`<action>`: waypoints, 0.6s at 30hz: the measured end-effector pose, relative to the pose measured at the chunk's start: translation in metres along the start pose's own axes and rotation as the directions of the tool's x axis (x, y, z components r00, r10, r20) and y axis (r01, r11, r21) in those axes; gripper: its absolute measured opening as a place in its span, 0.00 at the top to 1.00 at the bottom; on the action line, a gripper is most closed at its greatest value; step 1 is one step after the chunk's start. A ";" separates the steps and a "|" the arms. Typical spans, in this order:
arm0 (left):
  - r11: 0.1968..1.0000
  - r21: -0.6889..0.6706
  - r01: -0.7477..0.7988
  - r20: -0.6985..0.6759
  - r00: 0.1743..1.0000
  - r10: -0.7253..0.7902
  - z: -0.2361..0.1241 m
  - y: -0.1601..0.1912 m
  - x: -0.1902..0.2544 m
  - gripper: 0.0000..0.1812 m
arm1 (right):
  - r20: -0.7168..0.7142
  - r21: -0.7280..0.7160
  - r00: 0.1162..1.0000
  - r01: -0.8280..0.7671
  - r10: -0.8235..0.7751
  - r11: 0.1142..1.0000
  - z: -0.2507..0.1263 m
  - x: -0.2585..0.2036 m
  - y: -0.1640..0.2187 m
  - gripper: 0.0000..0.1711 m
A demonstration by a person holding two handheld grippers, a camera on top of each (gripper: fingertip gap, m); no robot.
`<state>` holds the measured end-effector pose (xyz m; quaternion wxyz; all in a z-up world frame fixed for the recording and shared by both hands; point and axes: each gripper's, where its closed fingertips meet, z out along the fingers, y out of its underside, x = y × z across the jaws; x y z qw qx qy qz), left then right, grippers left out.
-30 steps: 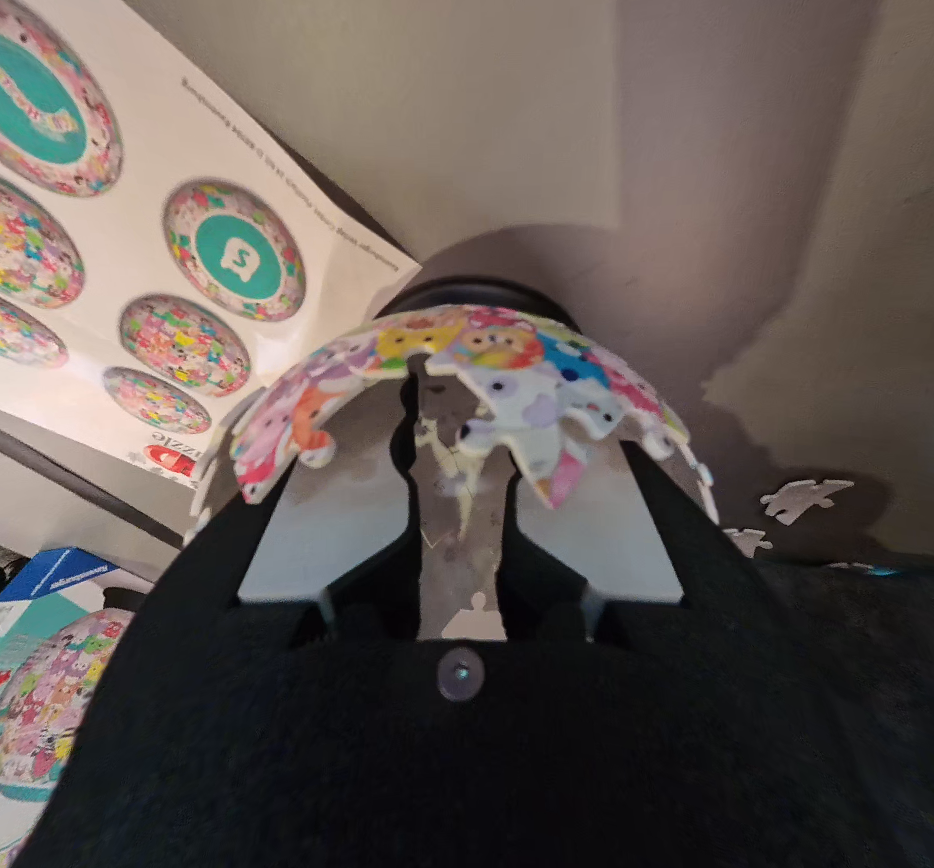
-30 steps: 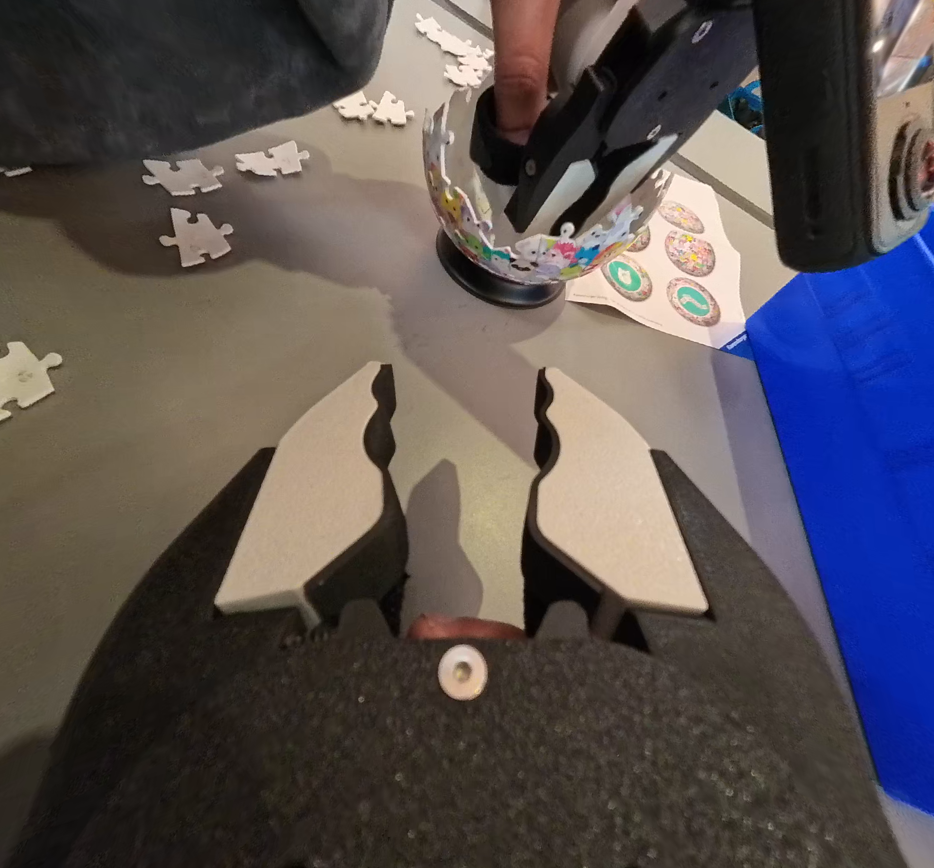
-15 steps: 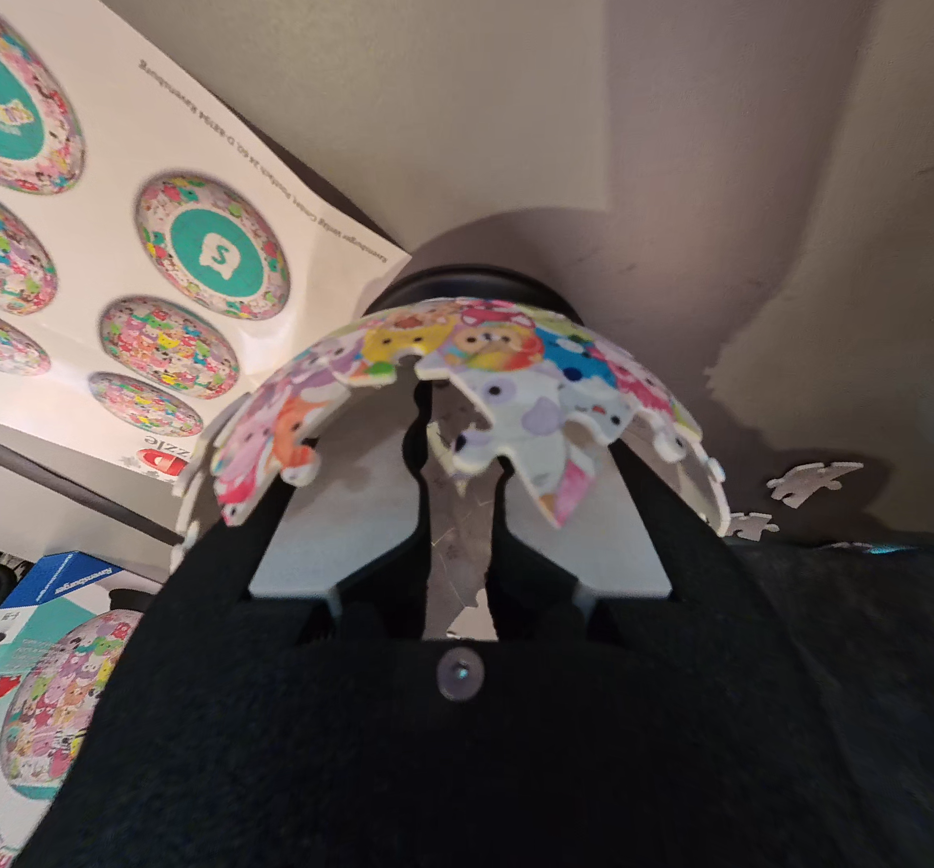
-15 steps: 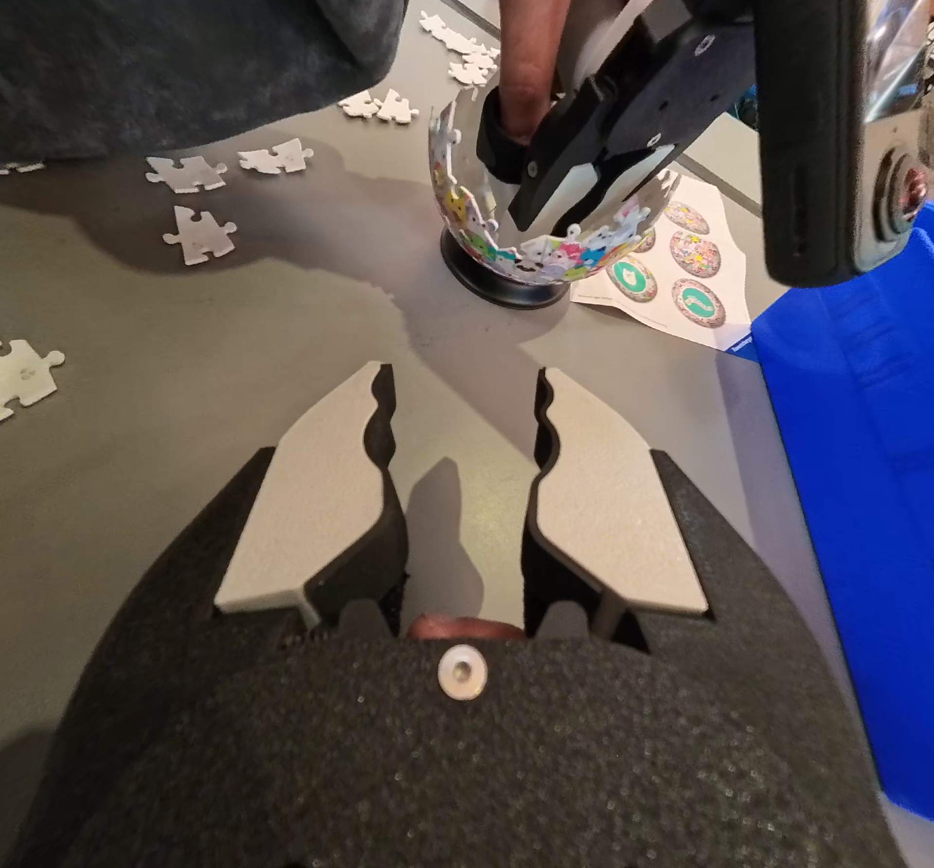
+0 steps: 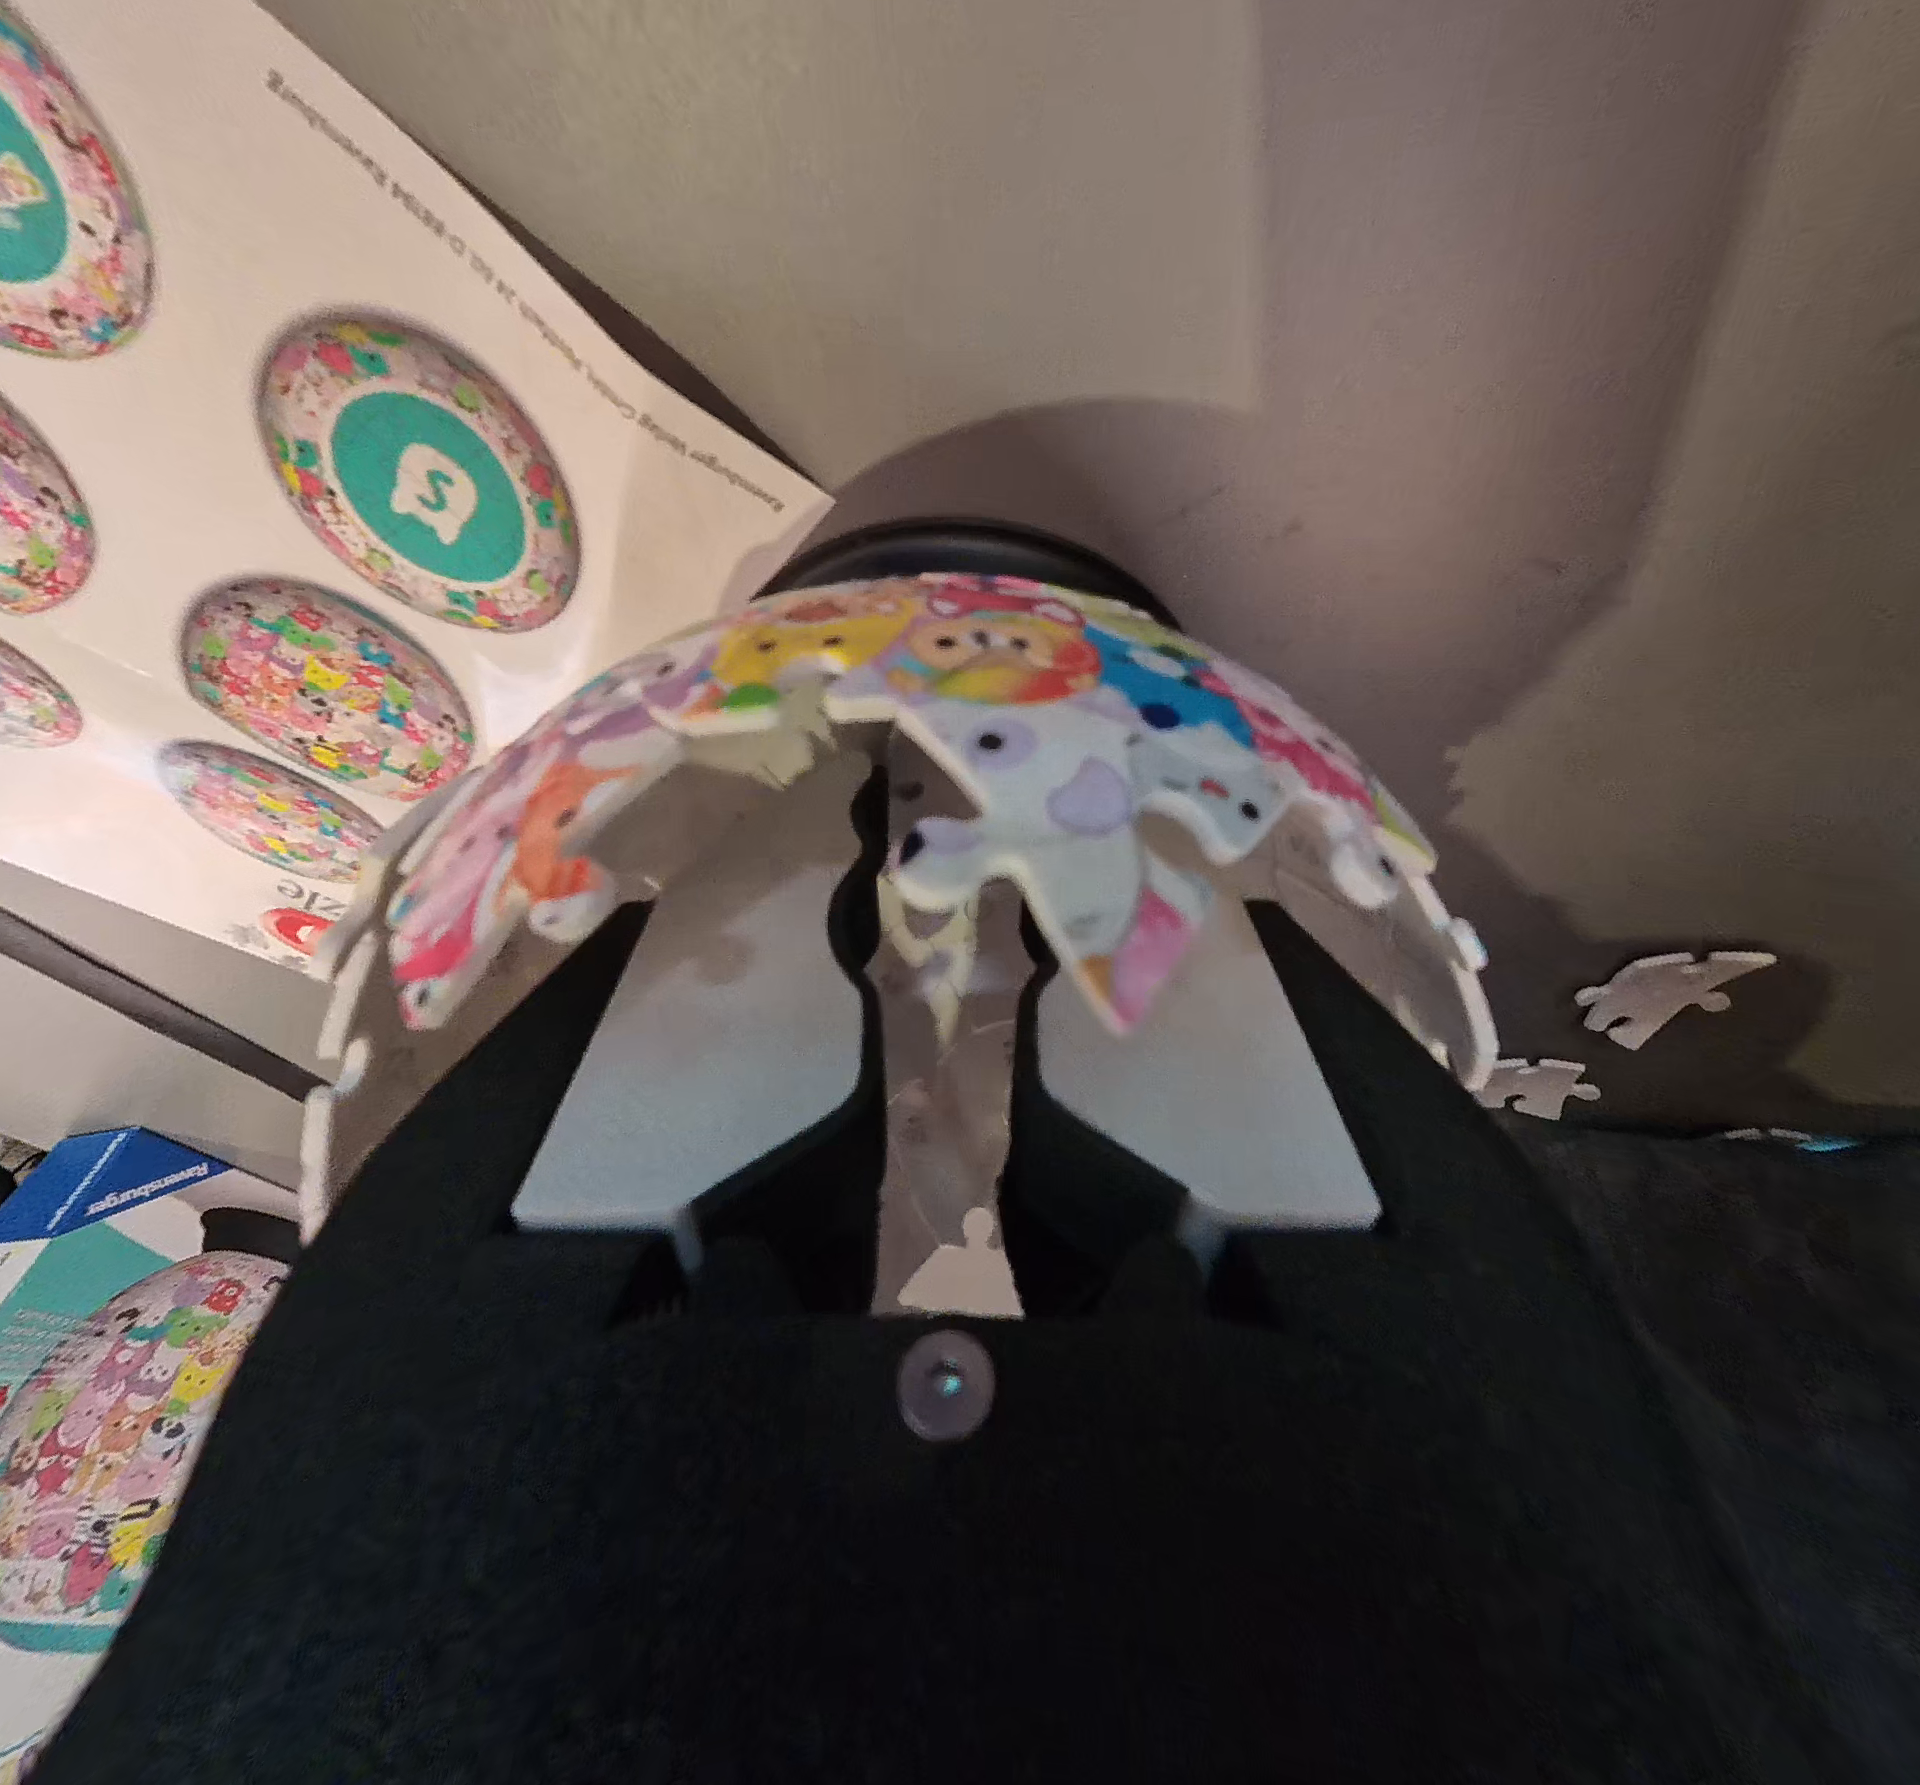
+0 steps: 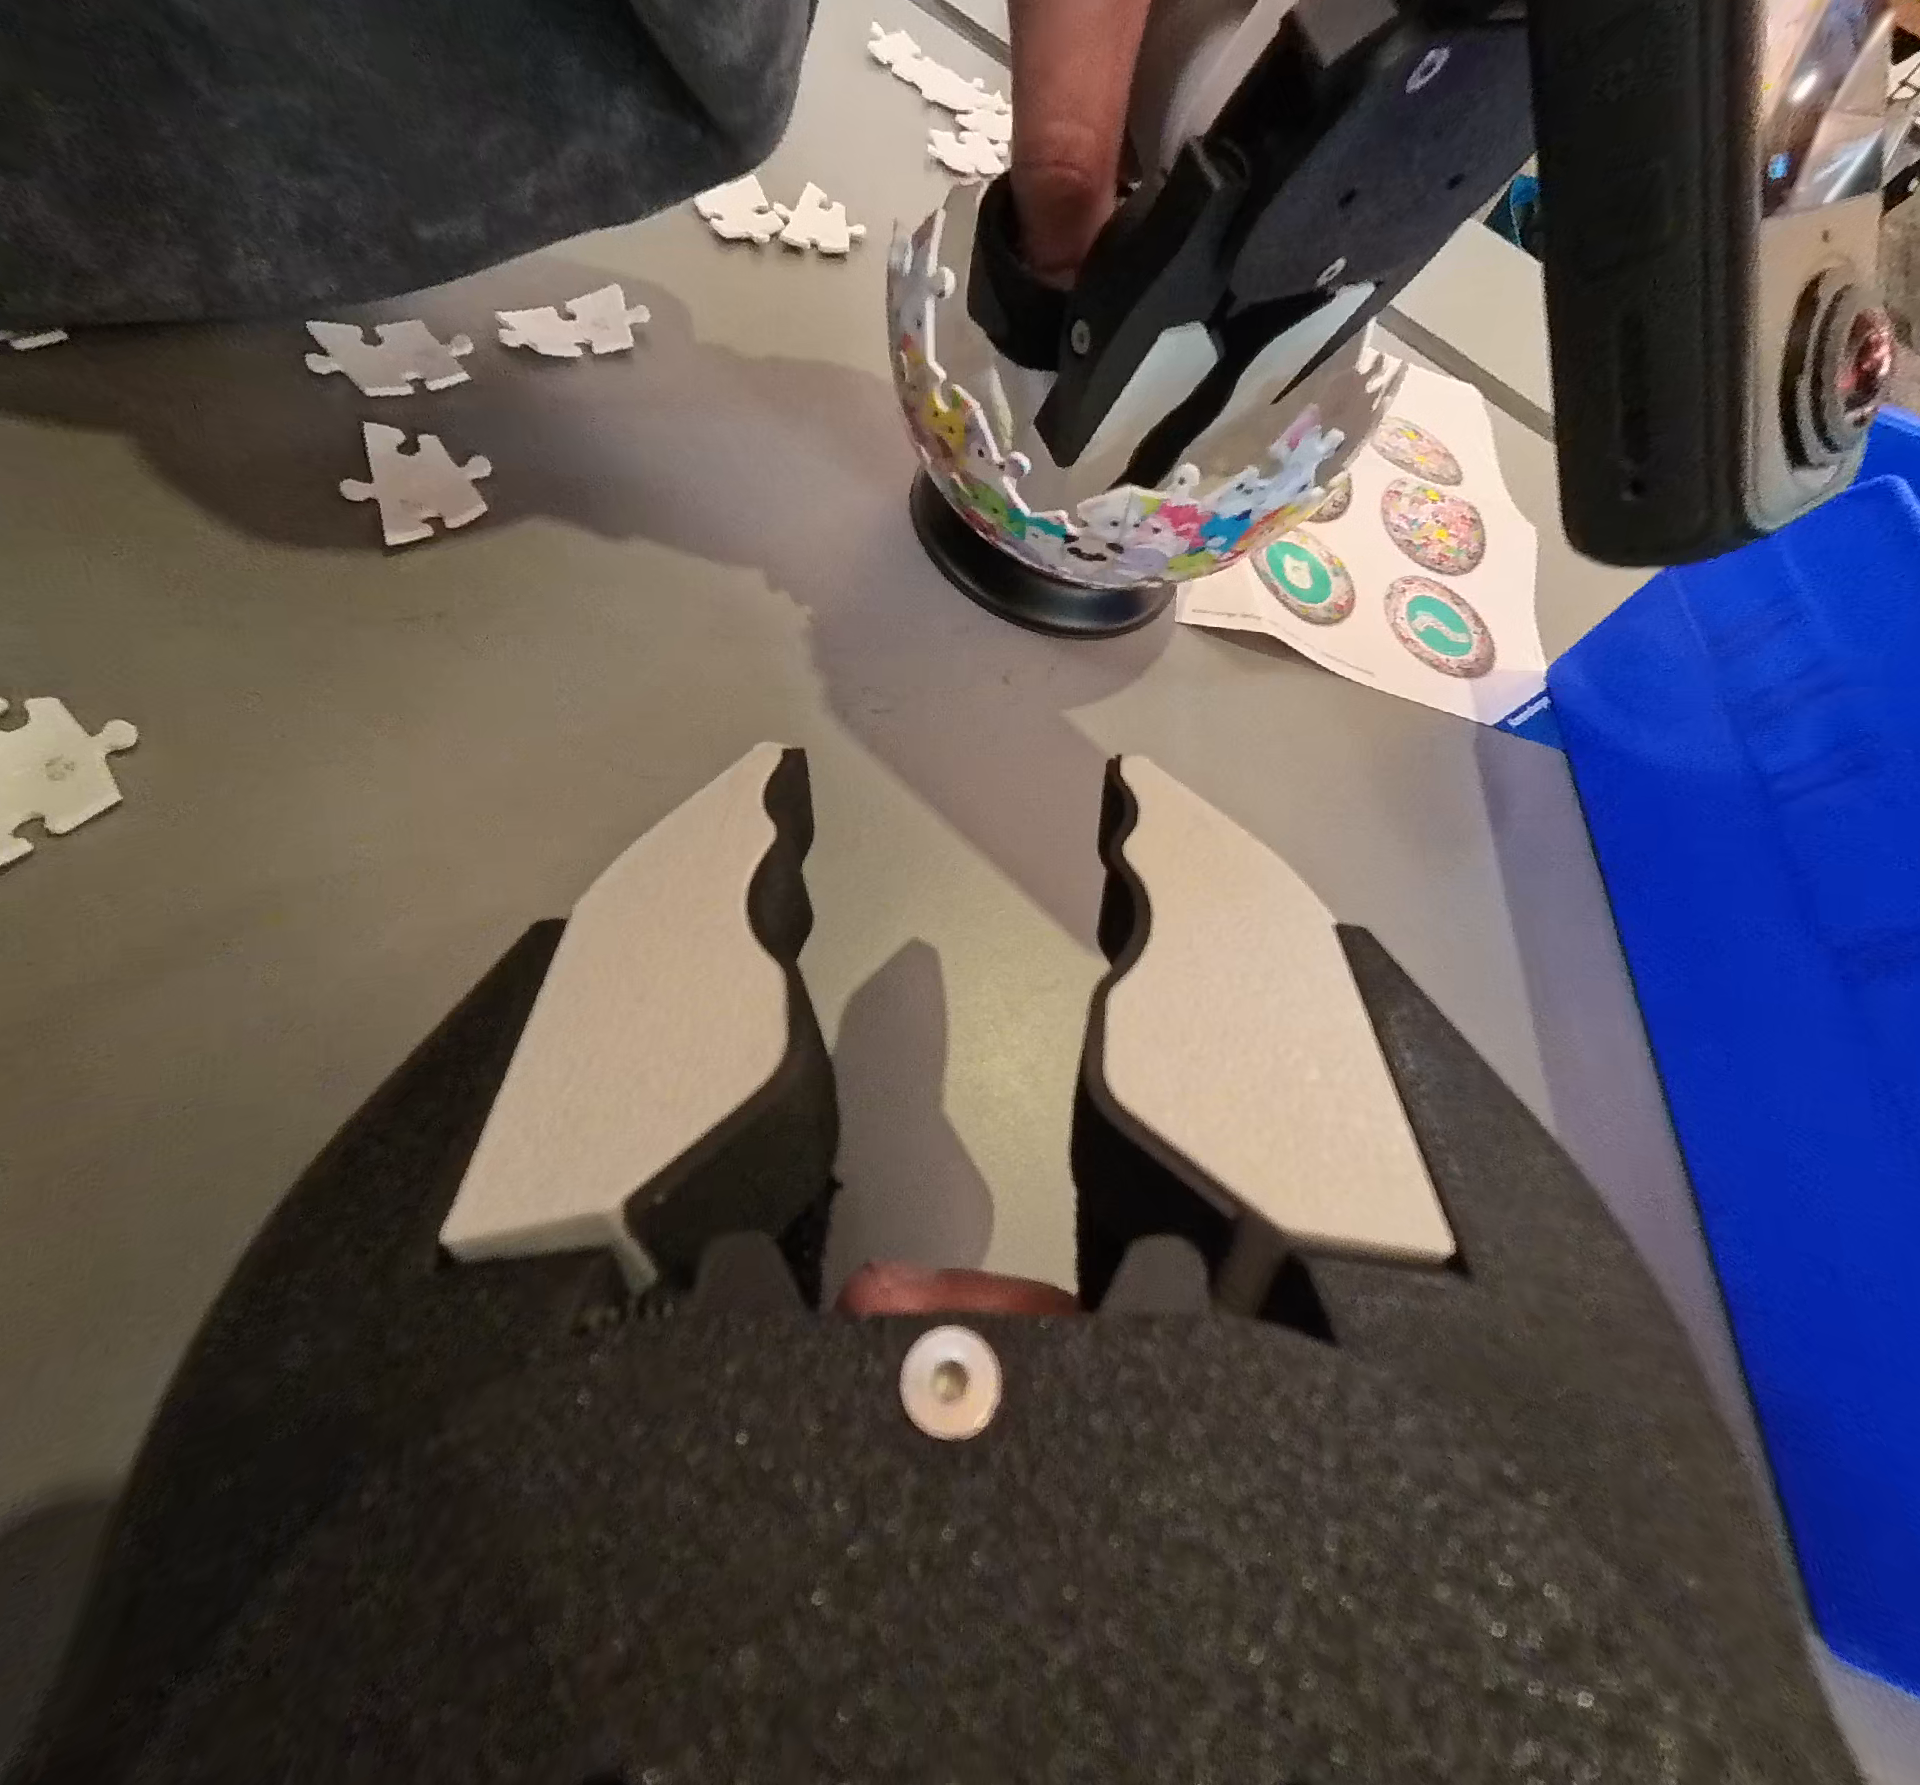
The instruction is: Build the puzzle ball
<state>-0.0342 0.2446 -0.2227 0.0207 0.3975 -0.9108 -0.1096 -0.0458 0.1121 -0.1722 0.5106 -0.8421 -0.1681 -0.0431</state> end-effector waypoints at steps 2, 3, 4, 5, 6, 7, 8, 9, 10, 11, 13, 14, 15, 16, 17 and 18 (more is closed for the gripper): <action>1.000 -0.002 -0.001 -0.001 1.000 0.001 0.000 0.001 0.001 0.88 | 0.001 0.000 1.000 0.000 0.000 1.000 0.000 0.000 0.000 0.69; 1.000 -0.002 0.000 0.001 1.000 0.000 -0.001 0.001 0.000 0.88 | 0.001 0.000 1.000 0.001 -0.001 1.000 0.000 0.000 0.000 0.69; 1.000 0.000 0.001 0.002 1.000 -0.001 -0.002 0.002 0.000 0.88 | 0.001 0.000 1.000 0.001 -0.001 1.000 0.000 0.000 0.000 0.69; 1.000 0.001 0.001 0.005 1.000 -0.001 -0.004 0.002 0.000 0.88 | 0.002 0.000 1.000 0.001 -0.001 1.000 0.000 -0.001 0.000 0.69; 1.000 0.004 0.001 0.007 1.000 -0.001 -0.005 0.002 0.000 0.88 | 0.001 0.000 1.000 0.001 -0.001 1.000 0.000 -0.001 0.000 0.69; 1.000 0.007 0.002 0.009 1.000 -0.002 -0.007 0.002 0.000 0.88 | 0.001 0.000 1.000 0.001 -0.001 1.000 0.000 -0.001 0.000 0.69; 1.000 0.012 0.002 0.013 1.000 -0.002 -0.009 0.002 0.000 0.88 | 0.001 -0.001 1.000 0.001 -0.001 1.000 0.000 -0.001 0.000 0.69; 1.000 0.018 0.004 0.015 1.000 -0.004 -0.012 0.002 0.000 0.88 | 0.002 -0.001 1.000 0.001 -0.001 1.000 0.000 -0.001 0.000 0.69; 1.000 0.025 0.006 0.019 1.000 -0.007 -0.015 0.003 -0.001 0.88 | 0.001 0.000 1.000 0.002 -0.002 1.000 0.001 -0.001 0.000 0.69; 0.999 0.033 0.010 0.027 1.000 -0.010 -0.020 0.004 -0.001 0.88 | 0.001 -0.001 1.000 0.002 -0.002 1.000 0.001 -0.001 0.000 0.69; 0.998 0.065 0.022 0.032 0.999 -0.024 -0.033 0.006 -0.001 0.88 | 0.000 0.001 1.000 0.001 -0.001 1.000 0.001 0.000 0.000 0.69; 0.995 0.092 0.032 0.037 0.999 -0.035 -0.044 0.008 0.001 0.88 | 0.000 0.001 1.000 -0.001 0.001 1.000 0.001 0.000 0.000 0.69; 0.992 0.121 0.046 0.042 0.998 -0.052 -0.057 0.011 0.004 0.88 | 0.001 0.004 1.000 -0.004 0.004 1.000 0.001 0.000 0.000 0.69; 0.986 0.152 0.062 0.045 0.997 -0.070 -0.072 0.016 0.009 0.88 | 0.000 0.005 1.000 -0.008 0.008 1.000 0.001 0.002 0.000 0.69; 0.979 0.187 0.076 0.051 0.995 -0.087 -0.088 0.023 0.018 0.88 | -0.003 0.004 1.000 -0.013 0.013 1.000 0.000 0.003 0.001 0.69; 0.970 0.224 0.092 0.055 0.993 -0.106 -0.103 0.032 0.029 0.88 | -0.009 0.003 1.000 -0.017 0.017 1.000 -0.001 0.005 0.002 0.69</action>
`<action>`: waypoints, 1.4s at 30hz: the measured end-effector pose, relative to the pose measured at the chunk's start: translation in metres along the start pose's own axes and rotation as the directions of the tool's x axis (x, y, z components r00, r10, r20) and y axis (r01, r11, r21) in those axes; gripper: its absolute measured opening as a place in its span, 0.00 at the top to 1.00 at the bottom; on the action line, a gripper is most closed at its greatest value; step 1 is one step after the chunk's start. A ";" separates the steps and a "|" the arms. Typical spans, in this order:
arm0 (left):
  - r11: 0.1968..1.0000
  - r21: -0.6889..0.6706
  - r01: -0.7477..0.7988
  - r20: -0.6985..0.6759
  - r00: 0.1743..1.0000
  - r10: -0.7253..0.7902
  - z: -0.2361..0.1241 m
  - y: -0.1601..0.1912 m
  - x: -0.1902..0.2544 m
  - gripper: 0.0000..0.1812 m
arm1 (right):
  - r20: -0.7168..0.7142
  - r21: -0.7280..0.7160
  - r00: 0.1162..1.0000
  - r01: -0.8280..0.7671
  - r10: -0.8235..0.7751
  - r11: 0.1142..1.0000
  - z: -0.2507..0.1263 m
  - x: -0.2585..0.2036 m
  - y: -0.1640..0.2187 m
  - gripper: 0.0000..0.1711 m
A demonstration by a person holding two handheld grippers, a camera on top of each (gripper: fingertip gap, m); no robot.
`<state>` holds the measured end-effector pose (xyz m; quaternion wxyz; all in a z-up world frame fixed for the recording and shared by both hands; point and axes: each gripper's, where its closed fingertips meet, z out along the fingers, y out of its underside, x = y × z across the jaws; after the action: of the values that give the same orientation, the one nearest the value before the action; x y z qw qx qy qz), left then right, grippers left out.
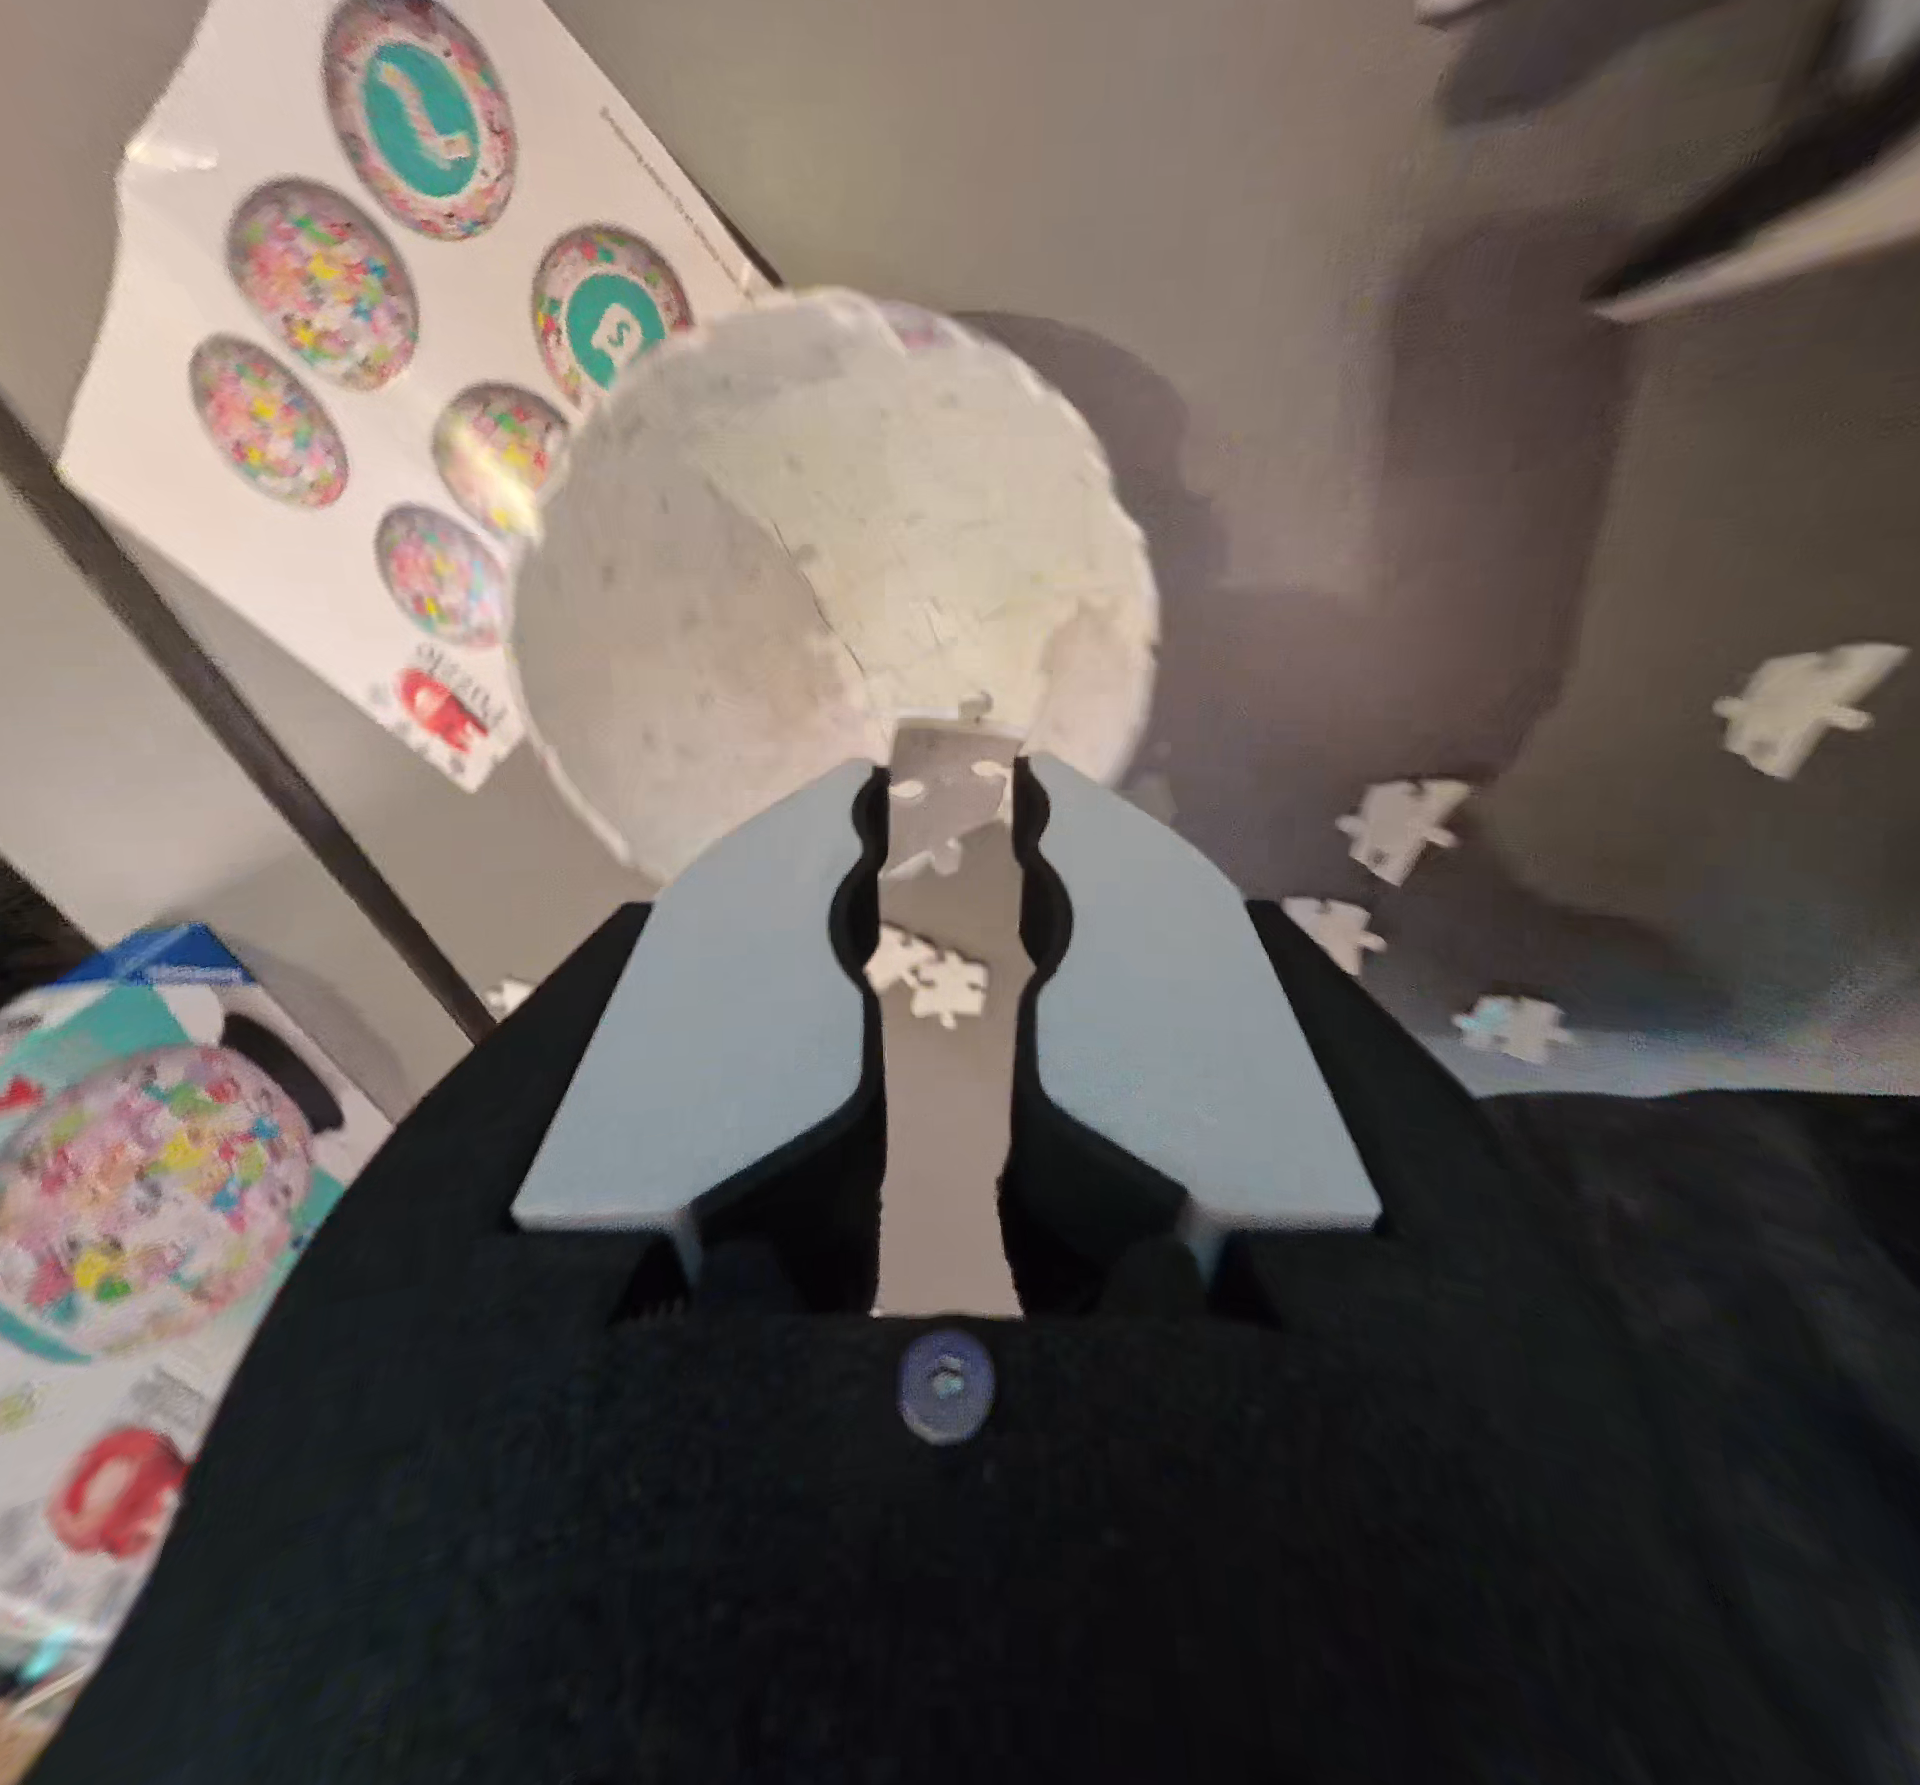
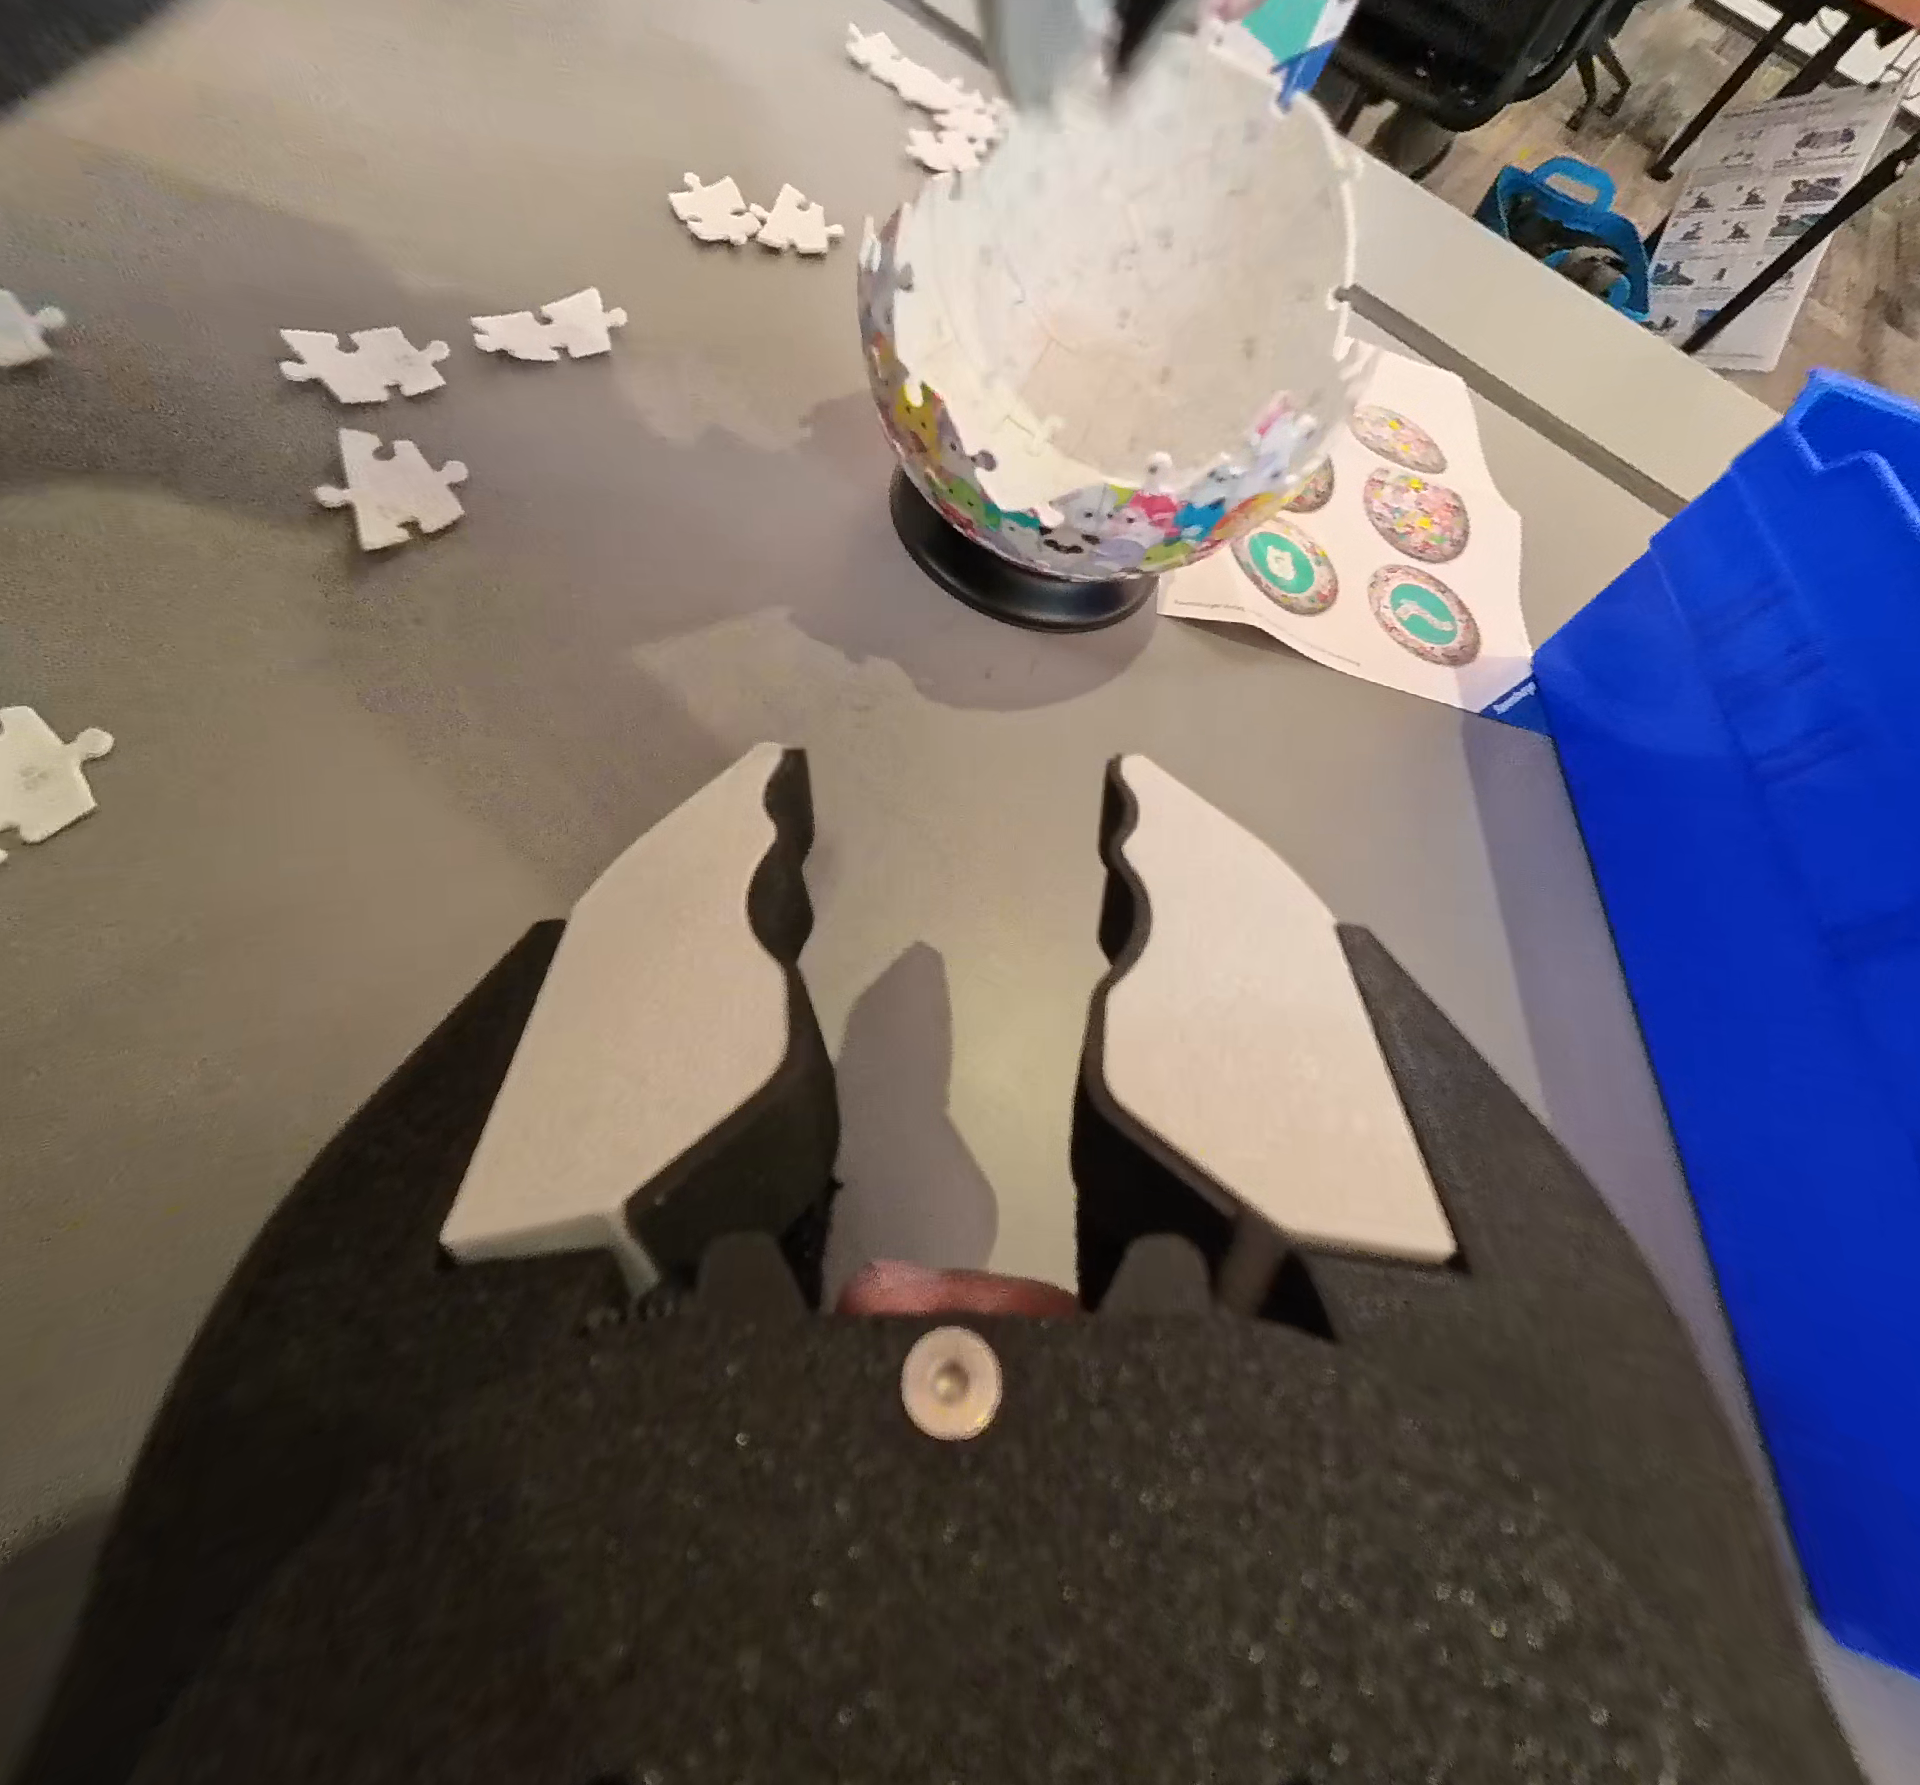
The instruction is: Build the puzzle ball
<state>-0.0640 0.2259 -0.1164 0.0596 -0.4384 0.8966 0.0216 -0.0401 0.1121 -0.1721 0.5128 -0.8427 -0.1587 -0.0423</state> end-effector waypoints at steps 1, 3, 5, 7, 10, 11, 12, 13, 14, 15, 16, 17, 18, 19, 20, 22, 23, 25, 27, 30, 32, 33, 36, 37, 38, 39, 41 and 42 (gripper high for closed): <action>0.999 0.036 0.026 -0.002 1.000 -0.026 -0.016 0.009 0.012 0.88 | -0.006 -0.001 1.000 -0.005 0.005 1.000 -0.001 0.002 0.001 0.69; 0.991 0.088 0.100 -0.045 0.994 -0.097 -0.033 0.031 0.045 0.88 | -0.011 0.001 1.000 -0.011 0.011 1.000 -0.002 0.004 0.000 0.69; 0.981 0.082 0.177 -0.093 0.981 -0.169 -0.020 0.053 0.077 0.88 | -0.007 0.006 1.000 -0.009 0.009 1.000 -0.002 0.002 -0.002 0.69; 0.977 0.051 0.207 -0.160 0.967 -0.197 0.011 0.064 0.108 0.88 | 0.002 0.004 1.000 0.001 -0.001 1.000 0.000 -0.002 -0.003 0.69; 0.975 0.033 0.220 -0.198 0.958 -0.210 0.047 0.061 0.129 0.88 | 0.006 -0.007 1.000 0.021 -0.021 1.000 0.002 -0.007 -0.003 0.69; 0.975 0.041 0.217 -0.202 0.958 -0.205 0.053 0.056 0.130 0.88 | 0.005 -0.012 1.000 0.025 -0.025 1.000 0.003 -0.008 -0.003 0.69; 0.977 0.044 0.207 -0.212 0.958 -0.193 0.059 0.050 0.131 0.88 | 0.005 -0.018 1.000 0.029 -0.029 0.999 0.003 -0.009 -0.003 0.69; 0.982 0.037 0.186 -0.205 0.963 -0.175 0.066 0.045 0.129 0.88 | 0.004 -0.025 0.999 0.037 -0.037 0.999 0.004 -0.011 -0.002 0.69; 0.987 0.023 0.160 -0.184 0.971 -0.153 0.073 0.043 0.127 0.88 | 0.003 -0.033 0.999 0.051 -0.051 0.998 0.005 -0.013 -0.001 0.69; 0.991 0.003 0.134 -0.169 0.977 -0.132 0.079 0.041 0.124 0.88 | 0.004 -0.041 0.998 0.063 -0.062 0.997 0.005 -0.015 -0.001 0.69; 0.993 -0.008 0.117 -0.155 0.981 -0.117 0.083 0.039 0.122 0.88 | 0.009 -0.047 0.997 0.071 -0.071 0.996 0.006 -0.017 0.000 0.69; 0.993 -0.009 0.115 -0.147 0.982 -0.115 0.087 0.037 0.119 0.88 | 0.017 -0.052 0.997 0.079 -0.078 0.996 0.008 -0.020 0.000 0.69; 0.992 -0.008 0.125 -0.142 0.982 -0.125 0.089 0.036 0.117 0.88 | 0.023 -0.057 0.996 0.088 -0.087 0.994 0.009 -0.023 0.001 0.69; 0.989 -0.001 0.148 -0.142 0.979 -0.146 0.088 0.037 0.116 0.87 | 0.028 -0.064 0.995 0.097 -0.095 0.993 0.010 -0.026 0.003 0.69; 0.982 0.024 0.187 -0.151 0.972 -0.181 0.084 0.040 0.119 0.80 | 0.035 -0.073 0.994 0.104 -0.102 0.992 0.010 -0.029 0.005 0.69; 0.947 0.129 0.293 -0.158 0.949 -0.272 0.069 0.052 0.123 0.69 | 0.051 -0.088 0.993 0.114 -0.109 0.990 0.011 -0.034 0.010 0.69; 0.920 0.187 0.344 -0.163 0.935 -0.317 0.061 0.060 0.126 0.70 | 0.054 -0.094 0.992 0.116 -0.111 0.989 0.010 -0.035 0.012 0.69; 0.871 0.275 0.407 -0.152 0.913 -0.378 0.054 0.076 0.131 0.74 | 0.061 -0.103 0.993 0.107 -0.101 0.989 0.010 -0.036 0.016 0.69; 0.868 0.317 0.381 -0.096 0.924 -0.371 0.061 0.082 0.133 0.77 | 0.073 -0.103 0.993 0.100 -0.093 0.990 0.012 -0.038 0.015 0.69; 0.904 0.315 0.288 -0.004 0.953 -0.303 0.080 0.083 0.129 0.77 | 0.095 -0.087 0.992 0.092 -0.084 0.992 0.016 -0.043 0.009 0.69; 0.915 0.310 0.258 -0.019 0.964 -0.265 0.092 0.081 0.129 0.75 | 0.097 -0.074 0.992 0.091 -0.083 0.993 0.015 -0.045 0.005 0.69; 0.914 0.321 0.249 -0.061 0.968 -0.243 0.095 0.077 0.133 0.76 | 0.096 -0.067 0.992 0.089 -0.083 0.994 0.014 -0.045 0.003 0.69; 0.911 0.338 0.237 -0.136 0.970 -0.202 0.095 0.070 0.143 0.88 | 0.094 -0.039 0.993 0.072 -0.068 0.997 0.012 -0.046 -0.003 0.70; 0.910 0.344 0.232 -0.126 0.972 -0.201 0.094 0.069 0.144 0.88 | 0.097 -0.030 0.993 0.064 -0.061 0.998 0.012 -0.047 -0.006 0.70; 0.907 0.355 0.228 -0.111 0.973 -0.202 0.093 0.068 0.144 0.88 | 0.102 -0.022 0.993 0.056 -0.054 0.998 0.011 -0.048 -0.008 0.70; 0.898 0.376 0.228 -0.090 0.974 -0.209 0.091 0.067 0.144 0.90 | 0.114 -0.014 0.992 0.047 -0.045 0.999 0.011 -0.051 -0.010 0.70; 0.850 0.467 0.245 -0.066 0.968 -0.242 0.076 0.059 0.143 0.99 | 0.180 0.002 0.984 -0.010 0.009 1.000 0.011 -0.063 -0.018 0.74; 0.816 0.517 0.260 -0.058 0.961 -0.270 0.065 0.054 0.142 0.99 | 0.225 0.008 0.972 -0.066 0.063 0.998 0.012 -0.071 -0.025 0.78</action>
<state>-0.1877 0.1536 -0.1996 0.1859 -0.5261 0.7985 -0.2258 -0.1159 0.1170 -0.1732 0.4991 -0.8428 -0.1884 0.0712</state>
